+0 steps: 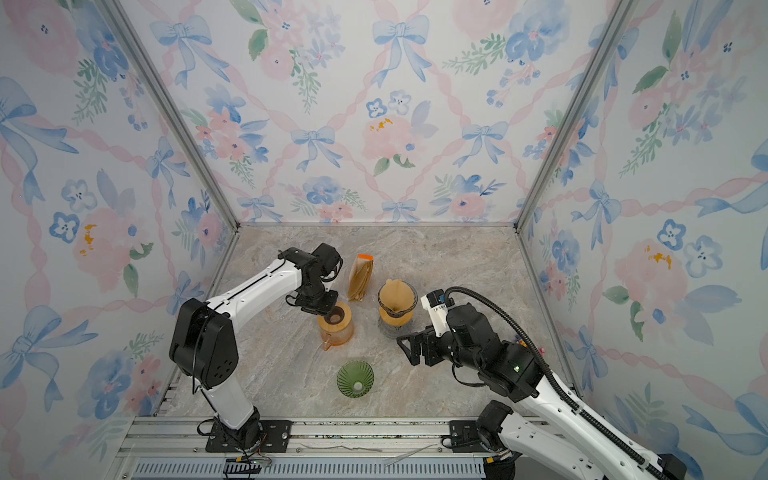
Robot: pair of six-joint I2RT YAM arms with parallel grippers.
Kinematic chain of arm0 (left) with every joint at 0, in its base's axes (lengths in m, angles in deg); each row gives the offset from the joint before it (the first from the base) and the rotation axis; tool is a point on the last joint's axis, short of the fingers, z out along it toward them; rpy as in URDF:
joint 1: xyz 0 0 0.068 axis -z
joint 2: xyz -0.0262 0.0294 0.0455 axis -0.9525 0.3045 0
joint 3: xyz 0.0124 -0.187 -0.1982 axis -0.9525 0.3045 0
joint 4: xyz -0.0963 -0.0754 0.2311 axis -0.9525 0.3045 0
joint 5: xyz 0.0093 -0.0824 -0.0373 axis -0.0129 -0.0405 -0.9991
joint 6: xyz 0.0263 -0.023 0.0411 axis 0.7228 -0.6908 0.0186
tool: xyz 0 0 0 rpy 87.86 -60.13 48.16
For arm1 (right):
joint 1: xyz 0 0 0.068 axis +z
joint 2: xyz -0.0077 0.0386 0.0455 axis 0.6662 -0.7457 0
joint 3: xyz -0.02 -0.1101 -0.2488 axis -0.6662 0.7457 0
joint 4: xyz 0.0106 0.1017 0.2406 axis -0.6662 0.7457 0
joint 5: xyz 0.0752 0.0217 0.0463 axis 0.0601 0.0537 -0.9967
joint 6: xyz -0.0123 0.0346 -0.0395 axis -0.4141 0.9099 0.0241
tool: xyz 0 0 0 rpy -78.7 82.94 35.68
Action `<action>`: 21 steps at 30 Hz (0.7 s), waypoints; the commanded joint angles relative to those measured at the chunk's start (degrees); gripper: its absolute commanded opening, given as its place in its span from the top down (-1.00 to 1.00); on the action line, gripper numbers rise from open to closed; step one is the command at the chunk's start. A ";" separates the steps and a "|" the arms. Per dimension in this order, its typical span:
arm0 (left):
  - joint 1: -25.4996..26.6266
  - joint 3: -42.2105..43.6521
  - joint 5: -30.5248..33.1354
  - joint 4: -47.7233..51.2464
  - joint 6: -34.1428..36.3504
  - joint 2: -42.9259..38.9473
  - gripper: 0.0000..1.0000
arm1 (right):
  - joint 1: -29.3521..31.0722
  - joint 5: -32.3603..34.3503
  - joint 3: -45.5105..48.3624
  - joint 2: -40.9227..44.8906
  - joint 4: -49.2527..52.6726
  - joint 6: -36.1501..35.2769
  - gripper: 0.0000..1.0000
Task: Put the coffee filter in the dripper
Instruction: 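Lower the wooden ring onto the orange pitcher's mouth with the left gripper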
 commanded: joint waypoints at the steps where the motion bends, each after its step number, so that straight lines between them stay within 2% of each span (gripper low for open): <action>1: -0.45 1.12 0.53 0.98 0.26 -1.00 0.23 | -0.48 -0.19 0.84 0.18 -1.27 0.59 -0.93; 13: -0.69 1.64 0.38 1.02 0.20 -1.58 0.22 | -0.45 -0.19 0.81 -0.26 -1.45 0.52 -0.93; 17: -0.71 1.28 -0.21 1.00 0.09 -1.49 0.14 | -0.49 -0.29 0.58 -0.56 -1.53 0.43 -0.93; 21: -0.72 0.30 -0.94 0.85 -0.41 -1.83 -0.05 | -0.46 -0.32 0.02 -0.95 -1.21 0.13 -0.92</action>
